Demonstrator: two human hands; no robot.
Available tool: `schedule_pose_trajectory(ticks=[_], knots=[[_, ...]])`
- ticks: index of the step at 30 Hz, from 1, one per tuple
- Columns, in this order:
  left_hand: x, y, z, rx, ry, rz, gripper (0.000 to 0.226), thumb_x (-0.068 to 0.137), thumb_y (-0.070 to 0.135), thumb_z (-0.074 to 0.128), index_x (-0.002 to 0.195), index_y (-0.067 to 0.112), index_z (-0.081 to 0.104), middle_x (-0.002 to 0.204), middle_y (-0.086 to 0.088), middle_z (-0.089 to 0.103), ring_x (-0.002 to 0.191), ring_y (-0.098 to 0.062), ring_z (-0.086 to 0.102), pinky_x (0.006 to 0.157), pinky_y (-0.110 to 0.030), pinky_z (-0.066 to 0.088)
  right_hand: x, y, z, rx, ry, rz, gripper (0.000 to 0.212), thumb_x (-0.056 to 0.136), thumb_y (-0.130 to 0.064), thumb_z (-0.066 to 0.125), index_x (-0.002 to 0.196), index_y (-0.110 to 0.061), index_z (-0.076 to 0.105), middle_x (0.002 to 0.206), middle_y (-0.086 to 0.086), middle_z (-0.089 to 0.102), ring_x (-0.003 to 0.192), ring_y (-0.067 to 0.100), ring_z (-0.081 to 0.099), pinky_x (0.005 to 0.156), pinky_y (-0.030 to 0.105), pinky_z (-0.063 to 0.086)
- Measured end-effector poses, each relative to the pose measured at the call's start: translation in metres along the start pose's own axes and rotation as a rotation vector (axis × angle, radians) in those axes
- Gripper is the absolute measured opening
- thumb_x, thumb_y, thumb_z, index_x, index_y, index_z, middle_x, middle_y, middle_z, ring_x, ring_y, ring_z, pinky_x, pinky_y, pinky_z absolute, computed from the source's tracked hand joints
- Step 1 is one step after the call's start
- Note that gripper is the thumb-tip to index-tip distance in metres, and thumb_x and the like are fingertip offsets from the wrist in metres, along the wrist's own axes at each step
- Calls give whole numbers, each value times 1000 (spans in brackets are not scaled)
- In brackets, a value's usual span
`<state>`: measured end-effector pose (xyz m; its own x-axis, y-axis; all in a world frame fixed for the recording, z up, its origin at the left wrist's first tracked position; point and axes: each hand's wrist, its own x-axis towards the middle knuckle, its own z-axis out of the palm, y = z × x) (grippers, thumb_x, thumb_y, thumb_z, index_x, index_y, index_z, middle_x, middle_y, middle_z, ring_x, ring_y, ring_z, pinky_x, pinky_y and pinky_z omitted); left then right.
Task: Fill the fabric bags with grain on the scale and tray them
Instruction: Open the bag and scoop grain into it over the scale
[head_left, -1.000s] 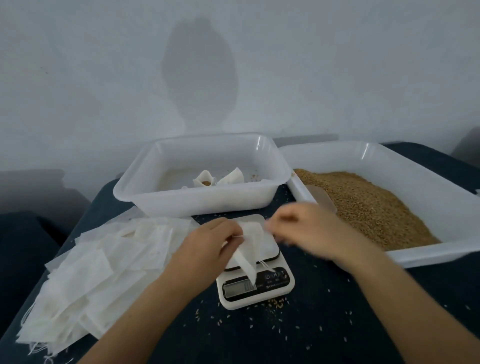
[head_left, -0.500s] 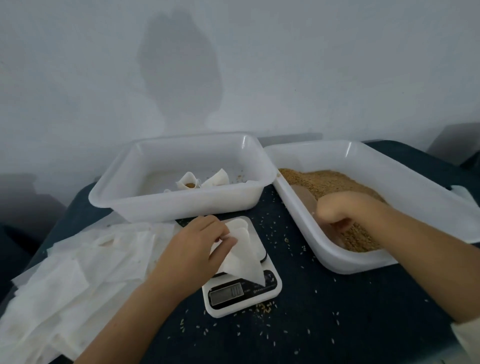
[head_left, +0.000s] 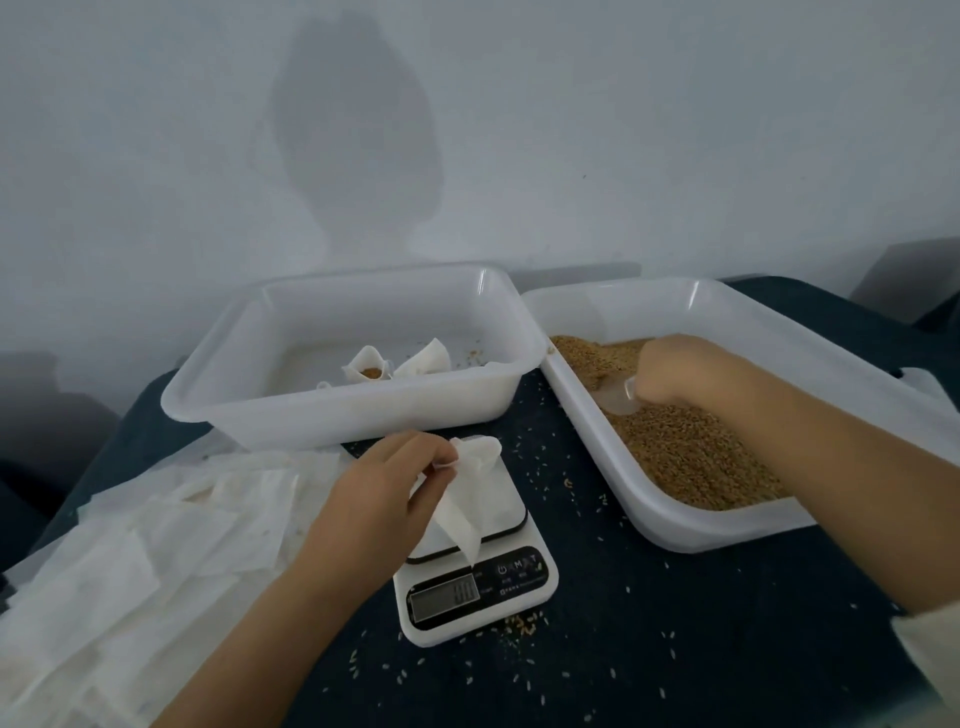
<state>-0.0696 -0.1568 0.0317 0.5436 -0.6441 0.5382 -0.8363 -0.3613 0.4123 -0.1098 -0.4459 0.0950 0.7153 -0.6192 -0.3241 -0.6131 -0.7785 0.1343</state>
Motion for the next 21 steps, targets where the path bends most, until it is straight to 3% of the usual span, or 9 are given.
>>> schedule_pose_trajectory(ticks=[3,5,8,11,16,18,21], knots=[[-3,-2,0,-14,-2,-18,9,83,8,66,86,16,63,83,16,57,83,13,47,73,2,34,12,-8,9,89,47,-9,47,101,-36,38,132,-3,52,130,13,54,108,24,53,93,32,44],[-5,-4,-1,-17,1,-39,9,83,9,66,86,17,63,81,21,54,86,15,47,74,1,34,19,-13,17,140,71,-25,51,100,-42,34,130,-5,53,129,14,55,103,25,54,94,35,44],[-7,-8,-2,-11,10,-61,9,83,10,66,87,18,63,80,27,51,87,14,47,74,1,35,36,-12,32,229,166,-23,41,99,-35,40,102,-2,64,96,11,64,82,22,60,70,31,49],[-6,-9,0,-20,15,-78,10,83,10,66,88,19,63,79,27,50,86,14,47,73,1,35,48,-8,40,277,213,19,38,99,-30,42,73,-6,56,77,7,59,63,16,55,52,27,39],[-7,-10,2,-35,14,-75,10,83,10,66,87,18,63,79,26,51,86,13,48,72,0,36,51,5,36,325,225,-3,31,99,-25,45,102,-2,65,87,4,60,74,18,59,61,28,45],[-7,-10,3,-43,17,-91,10,84,11,66,87,21,63,78,26,52,85,13,48,72,0,36,48,12,35,385,263,-39,37,100,-33,44,106,-3,64,96,-1,61,76,19,59,60,28,45],[-6,-9,4,-49,25,-92,12,84,11,66,85,22,62,77,25,53,84,13,48,73,1,35,43,22,36,451,304,-65,49,97,-50,44,103,-6,64,89,5,62,73,17,57,57,27,40]])
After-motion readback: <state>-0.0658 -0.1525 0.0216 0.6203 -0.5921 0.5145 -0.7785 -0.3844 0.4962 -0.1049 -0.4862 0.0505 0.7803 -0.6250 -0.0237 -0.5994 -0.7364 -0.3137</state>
